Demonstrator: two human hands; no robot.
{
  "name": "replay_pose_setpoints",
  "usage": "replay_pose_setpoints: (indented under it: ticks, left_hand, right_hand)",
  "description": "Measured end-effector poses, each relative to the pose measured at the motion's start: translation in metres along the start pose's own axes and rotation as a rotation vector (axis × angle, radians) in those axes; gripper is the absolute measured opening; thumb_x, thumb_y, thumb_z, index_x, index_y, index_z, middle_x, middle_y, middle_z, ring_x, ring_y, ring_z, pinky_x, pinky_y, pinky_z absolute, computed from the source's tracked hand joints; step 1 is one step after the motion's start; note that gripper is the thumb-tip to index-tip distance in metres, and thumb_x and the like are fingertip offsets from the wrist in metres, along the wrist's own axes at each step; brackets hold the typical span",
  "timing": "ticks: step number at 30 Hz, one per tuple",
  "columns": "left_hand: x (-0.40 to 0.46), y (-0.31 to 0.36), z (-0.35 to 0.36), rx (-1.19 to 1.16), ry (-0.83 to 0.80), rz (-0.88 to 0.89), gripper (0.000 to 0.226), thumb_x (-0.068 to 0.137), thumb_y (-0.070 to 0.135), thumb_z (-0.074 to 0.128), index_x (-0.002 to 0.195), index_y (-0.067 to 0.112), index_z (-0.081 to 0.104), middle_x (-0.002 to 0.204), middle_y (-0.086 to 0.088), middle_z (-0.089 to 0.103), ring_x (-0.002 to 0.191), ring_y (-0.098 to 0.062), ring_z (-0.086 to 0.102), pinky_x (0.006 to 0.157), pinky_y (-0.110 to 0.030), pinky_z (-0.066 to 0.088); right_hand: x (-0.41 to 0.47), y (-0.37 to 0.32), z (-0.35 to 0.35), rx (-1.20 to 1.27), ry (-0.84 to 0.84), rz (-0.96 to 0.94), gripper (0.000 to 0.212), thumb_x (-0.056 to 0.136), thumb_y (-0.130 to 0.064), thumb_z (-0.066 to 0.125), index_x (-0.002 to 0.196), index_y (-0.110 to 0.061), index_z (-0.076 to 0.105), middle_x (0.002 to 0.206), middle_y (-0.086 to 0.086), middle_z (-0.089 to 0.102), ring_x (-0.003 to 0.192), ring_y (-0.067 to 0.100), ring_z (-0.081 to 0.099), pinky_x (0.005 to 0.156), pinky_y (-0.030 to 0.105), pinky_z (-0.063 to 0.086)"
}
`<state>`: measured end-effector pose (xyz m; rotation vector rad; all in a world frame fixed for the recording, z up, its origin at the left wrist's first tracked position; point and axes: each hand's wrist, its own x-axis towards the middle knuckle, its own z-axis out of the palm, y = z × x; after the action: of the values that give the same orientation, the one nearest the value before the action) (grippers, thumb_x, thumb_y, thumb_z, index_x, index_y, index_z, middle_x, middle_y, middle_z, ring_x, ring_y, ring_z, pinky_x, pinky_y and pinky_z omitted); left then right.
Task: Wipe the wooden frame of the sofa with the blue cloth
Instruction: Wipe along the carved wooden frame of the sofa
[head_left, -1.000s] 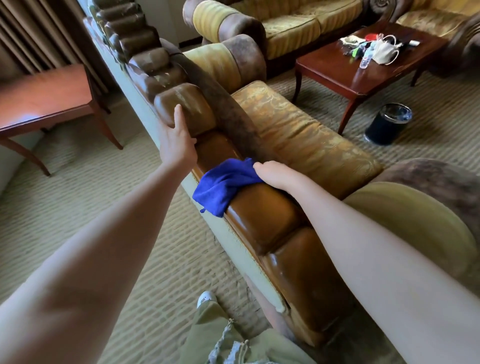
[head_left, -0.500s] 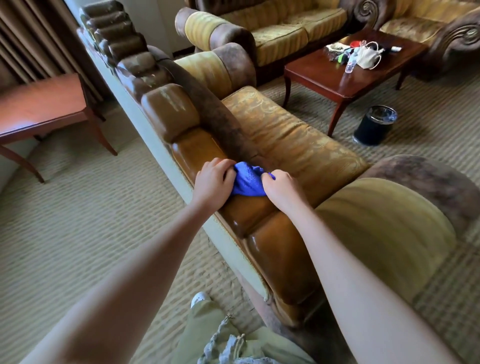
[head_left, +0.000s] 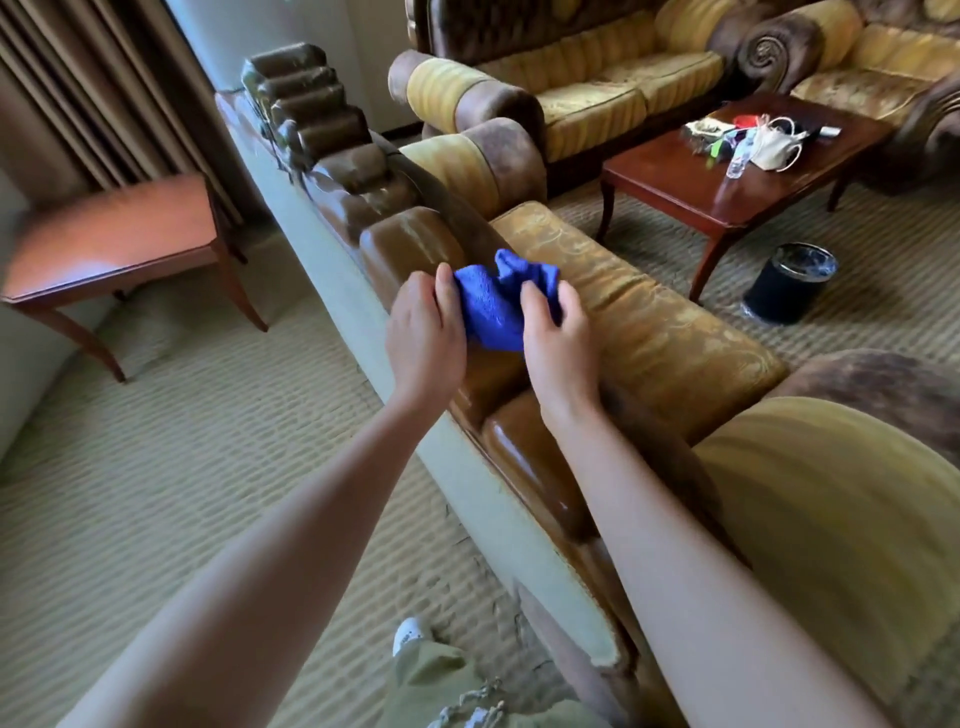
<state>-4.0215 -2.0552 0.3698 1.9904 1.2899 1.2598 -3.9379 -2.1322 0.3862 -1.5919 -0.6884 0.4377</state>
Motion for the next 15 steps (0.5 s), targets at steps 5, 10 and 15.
replay_pose_setpoints:
  ticks: [5, 10, 15]
  left_hand:
    - [0.069, -0.044, -0.016, 0.098, 0.144, 0.200, 0.036, 0.097, 0.036, 0.034, 0.082, 0.006, 0.048, 0.085, -0.011, 0.050, 0.084, -0.026, 0.046, 0.079, -0.024, 0.025]
    - [0.114, -0.099, -0.016, 0.407, -0.015, 0.331, 0.044, 0.095, 0.045, 0.035, 0.093, 0.005, 0.053, 0.102, -0.018, 0.051, 0.096, -0.034, 0.046, 0.089, -0.038, 0.031]
    - [0.137, -0.108, -0.010, 0.386, 0.033, 0.560, 0.028, 0.097, 0.032, 0.041, 0.102, 0.008, 0.055, 0.109, -0.017, 0.053, 0.098, -0.028, 0.044, 0.092, -0.036, 0.031]
  right_hand:
    - [0.026, 0.006, 0.064, -0.135, 0.004, -0.183, 0.039, 0.093, -0.035, 0.050, 0.124, -0.012, 0.053, 0.128, 0.009, 0.053, 0.117, 0.020, 0.050, 0.102, 0.030, 0.038]
    - [0.042, 0.018, 0.113, -0.538, 0.021, -0.200, 0.049, 0.095, -0.036, 0.049, 0.134, -0.007, 0.046, 0.149, 0.016, 0.033, 0.136, 0.027, 0.034, 0.111, 0.034, 0.029]
    - [0.078, 0.011, 0.146, -0.740, 0.159, -0.335, 0.037, 0.095, -0.020, 0.049, 0.125, 0.000, 0.051, 0.126, 0.019, 0.057, 0.117, 0.030, 0.054, 0.098, 0.040, 0.045]
